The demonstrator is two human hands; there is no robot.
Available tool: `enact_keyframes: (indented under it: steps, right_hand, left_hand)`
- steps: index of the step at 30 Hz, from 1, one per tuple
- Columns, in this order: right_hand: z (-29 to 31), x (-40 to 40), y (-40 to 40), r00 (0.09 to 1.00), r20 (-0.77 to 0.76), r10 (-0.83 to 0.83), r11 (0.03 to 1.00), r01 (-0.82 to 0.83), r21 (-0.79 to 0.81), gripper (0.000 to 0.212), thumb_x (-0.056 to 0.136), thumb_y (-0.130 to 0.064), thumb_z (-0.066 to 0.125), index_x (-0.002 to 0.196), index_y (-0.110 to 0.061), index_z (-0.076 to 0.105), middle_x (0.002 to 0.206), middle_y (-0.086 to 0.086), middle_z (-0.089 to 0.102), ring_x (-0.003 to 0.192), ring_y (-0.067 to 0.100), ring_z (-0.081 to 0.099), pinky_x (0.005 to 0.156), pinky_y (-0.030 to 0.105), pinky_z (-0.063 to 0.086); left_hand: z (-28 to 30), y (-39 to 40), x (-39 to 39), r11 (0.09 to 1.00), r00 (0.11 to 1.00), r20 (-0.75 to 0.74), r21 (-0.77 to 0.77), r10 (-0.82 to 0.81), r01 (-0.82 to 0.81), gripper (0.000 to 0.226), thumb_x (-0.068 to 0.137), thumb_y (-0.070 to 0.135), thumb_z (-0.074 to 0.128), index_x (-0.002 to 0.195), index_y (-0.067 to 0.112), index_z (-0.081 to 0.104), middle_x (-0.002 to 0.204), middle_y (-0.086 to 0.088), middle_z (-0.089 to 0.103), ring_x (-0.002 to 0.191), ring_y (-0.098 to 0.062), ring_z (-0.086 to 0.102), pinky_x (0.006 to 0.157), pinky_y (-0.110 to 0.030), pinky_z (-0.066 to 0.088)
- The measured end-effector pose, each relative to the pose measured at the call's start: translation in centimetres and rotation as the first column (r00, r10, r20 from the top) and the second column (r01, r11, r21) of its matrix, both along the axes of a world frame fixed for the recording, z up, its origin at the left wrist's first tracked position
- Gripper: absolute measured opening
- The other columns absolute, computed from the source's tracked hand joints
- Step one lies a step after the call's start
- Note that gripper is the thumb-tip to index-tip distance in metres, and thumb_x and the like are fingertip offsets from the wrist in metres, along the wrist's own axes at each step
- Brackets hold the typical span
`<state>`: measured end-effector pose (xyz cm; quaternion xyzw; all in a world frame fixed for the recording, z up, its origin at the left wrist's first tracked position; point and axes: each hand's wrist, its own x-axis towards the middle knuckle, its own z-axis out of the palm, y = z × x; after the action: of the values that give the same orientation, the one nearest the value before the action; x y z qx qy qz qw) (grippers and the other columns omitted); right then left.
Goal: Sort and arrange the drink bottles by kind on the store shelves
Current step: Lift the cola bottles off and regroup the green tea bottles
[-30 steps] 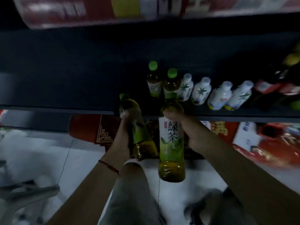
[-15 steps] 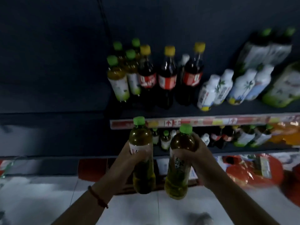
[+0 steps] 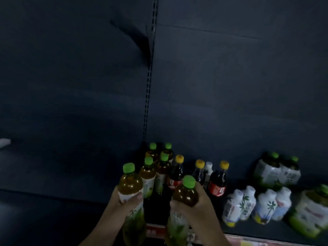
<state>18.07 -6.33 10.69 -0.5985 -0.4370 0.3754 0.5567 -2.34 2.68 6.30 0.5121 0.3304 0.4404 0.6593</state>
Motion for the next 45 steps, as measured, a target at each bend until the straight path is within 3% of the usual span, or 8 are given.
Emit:
enact_keyframes:
  steps: [4,8,15,20,30,38,42,45]
  right_hand:
    - [0.6,-0.4,3.3,0.963,0.269,0.016,0.997,-0.037,0.072,0.033,0.068,-0.008,0.083,0.092,-0.024,0.067,0.083,-0.007,0.074,0.077,0.004,0.069,0.064,0.017,0.05]
    - [-2.0,0.4,5.8,0.913,0.406,-0.029,0.998,0.005,0.06,0.035,0.06,-0.024,0.082,0.09,-0.032,0.066,0.094,-0.011,0.068,0.09,-0.006,0.061,0.069,0.015,0.047]
    - [-4.7,1.8,6.4,0.837,0.541,-0.083,0.996,0.059,0.062,0.05,0.067,-0.03,0.083,0.105,-0.042,0.053,0.105,-0.023,0.043,0.102,0.001,0.05,0.081,0.017,0.047]
    - [-6.6,2.5,6.7,0.71,0.689,-0.146,0.989,0.099,0.108,0.073,0.069,-0.048,0.079,0.132,-0.03,0.047,0.124,-0.016,0.043,0.115,0.003,0.038,0.095,0.02,0.037]
    - [-7.4,2.0,5.9,0.635,0.741,-0.219,0.972,0.206,0.11,0.076,0.081,-0.049,0.07,0.145,-0.028,0.035,0.137,-0.009,0.04,0.126,0.008,0.038,0.093,0.019,0.036]
    - [-3.1,3.8,4.2,0.717,0.478,-0.508,0.86,0.448,0.243,0.054,0.087,-0.052,0.058,0.135,-0.031,0.043,0.122,-0.009,0.043,0.111,0.011,0.049,0.09,0.033,0.048]
    - [-1.5,6.7,7.4,0.764,0.428,-0.483,0.874,0.454,0.175,0.065,0.089,-0.047,0.063,0.143,-0.023,0.037,0.137,-0.008,0.048,0.126,0.012,0.047,0.101,0.036,0.044]
    - [-2.6,7.3,9.3,0.834,0.412,-0.368,0.918,0.396,0.019,0.041,0.086,-0.044,0.066,0.119,-0.022,0.054,0.107,-0.008,0.066,0.106,0.014,0.062,0.087,0.034,0.049]
  left_hand:
    - [-1.4,2.2,1.8,0.989,0.972,-0.232,0.145,0.023,0.011,0.048,0.076,0.002,0.083,0.116,0.01,0.059,0.107,-0.019,0.07,0.092,-0.02,0.072,0.07,-0.027,0.057]
    - [-4.5,4.7,3.7,0.979,0.909,-0.413,0.203,0.057,0.031,0.073,0.056,0.036,0.097,0.12,0.031,0.062,0.113,-0.008,0.069,0.104,-0.025,0.069,0.084,-0.045,0.059]
    - [-4.3,5.1,6.3,0.922,0.908,-0.409,0.38,0.091,0.079,0.051,0.076,0.023,0.087,0.122,0.029,0.066,0.119,0.006,0.071,0.112,-0.013,0.066,0.091,-0.044,0.056]
    - [-5.2,4.5,6.7,0.873,0.753,-0.559,0.486,0.346,-0.04,0.071,0.07,0.051,0.084,0.115,0.075,0.034,0.112,0.034,0.053,0.104,0.017,0.052,0.079,-0.012,0.044]
    - [-5.5,3.5,5.4,0.869,0.709,-0.633,0.491,0.311,0.058,0.098,0.076,0.062,0.071,0.153,0.043,0.014,0.136,0.012,0.04,0.101,0.006,0.048,0.069,-0.013,0.042]
    - [6.7,6.8,6.7,0.492,0.72,-0.529,0.819,0.45,0.294,0.062,0.092,0.054,0.053,0.147,0.033,0.034,0.141,0.008,0.04,0.124,-0.006,0.036,0.097,-0.026,0.036]
    - [11.4,11.4,12.7,0.428,0.516,-0.797,0.604,0.316,0.672,0.087,0.087,0.064,0.059,0.156,0.031,0.017,0.157,0.004,0.032,0.14,-0.02,0.035,0.11,-0.039,0.037]
    - [10.4,14.0,15.6,0.389,0.271,-0.94,0.333,0.206,0.859,0.083,0.077,0.066,0.069,0.142,0.023,0.041,0.144,0.0,0.05,0.123,-0.02,0.052,0.089,-0.029,0.042]
